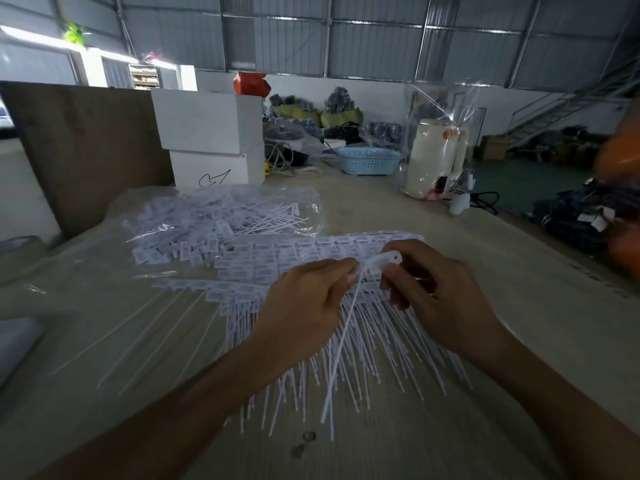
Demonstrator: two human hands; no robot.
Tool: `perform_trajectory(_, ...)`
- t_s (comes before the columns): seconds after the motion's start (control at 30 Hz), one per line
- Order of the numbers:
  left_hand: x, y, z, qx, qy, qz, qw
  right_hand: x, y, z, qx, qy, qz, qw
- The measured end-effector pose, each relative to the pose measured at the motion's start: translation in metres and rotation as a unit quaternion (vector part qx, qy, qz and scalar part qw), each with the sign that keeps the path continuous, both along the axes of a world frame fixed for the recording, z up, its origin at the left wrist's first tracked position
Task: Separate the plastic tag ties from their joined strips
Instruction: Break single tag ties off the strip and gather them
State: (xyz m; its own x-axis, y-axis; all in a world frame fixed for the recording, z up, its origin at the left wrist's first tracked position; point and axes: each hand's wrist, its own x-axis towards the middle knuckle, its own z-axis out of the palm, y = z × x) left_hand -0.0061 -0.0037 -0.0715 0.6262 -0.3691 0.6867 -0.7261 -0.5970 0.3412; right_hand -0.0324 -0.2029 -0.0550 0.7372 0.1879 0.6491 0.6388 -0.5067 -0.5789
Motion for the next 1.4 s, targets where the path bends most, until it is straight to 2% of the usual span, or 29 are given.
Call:
perform_trajectory(0.07,0.001,-0.001,-0.001,-0.008,0.013,-0.012,1.000,0.001,-0.002,0.000,-0.046,-0.038,-0.026,0.998)
perform_trajectory(0.17,0.004,-0.002,-0.003,-0.087,0.057,-0.031,0.994,0.002,-0.006,-0.001,-0.125,-0.116,-0.049,0.984)
perform_trajectory(0.23,0.005,-0.002,-0.002,-0.101,0.066,-0.031,0.992,0.003,-0.007,0.000,-0.100,-0.101,-0.032,0.989)
perform_trajectory(0.37,0.004,-0.002,0.001,-0.072,0.054,-0.036,0.995,0.005,-0.009,0.000,-0.084,-0.102,-0.012,0.991)
perform_trajectory(0.67,0.005,-0.003,0.003,-0.074,0.047,-0.049,0.995,0.007,-0.009,0.000,-0.099,-0.121,-0.071,0.985)
perform_trajectory(0.73,0.003,-0.003,0.003,-0.079,0.045,-0.059,0.994,0.008,-0.010,0.000,-0.114,-0.136,-0.109,0.978)
perform_trajectory(0.83,0.001,0.000,0.004,-0.084,0.018,-0.065,0.994,0.010,-0.033,0.012,-0.033,-0.107,-0.195,0.974)
perform_trajectory(0.9,0.001,0.001,0.006,-0.095,0.004,-0.052,0.994,0.009,-0.046,0.018,0.013,-0.083,-0.203,0.976)
perform_trajectory(1.03,-0.001,-0.002,0.007,-0.110,-0.003,-0.036,0.993,0.005,-0.022,0.015,0.006,0.025,-0.119,0.993)
perform_trajectory(1.17,-0.006,-0.004,0.005,-0.094,-0.036,-0.012,0.995,-0.004,0.013,0.007,-0.021,0.045,-0.021,0.999)
perform_trajectory(1.23,-0.006,-0.005,0.005,-0.081,-0.041,-0.024,0.996,-0.006,0.016,0.005,-0.022,0.041,-0.021,0.999)
perform_trajectory(1.4,0.003,0.004,0.007,-0.031,0.040,-0.055,0.997,-0.001,-0.001,0.010,0.010,0.052,-0.060,0.997)
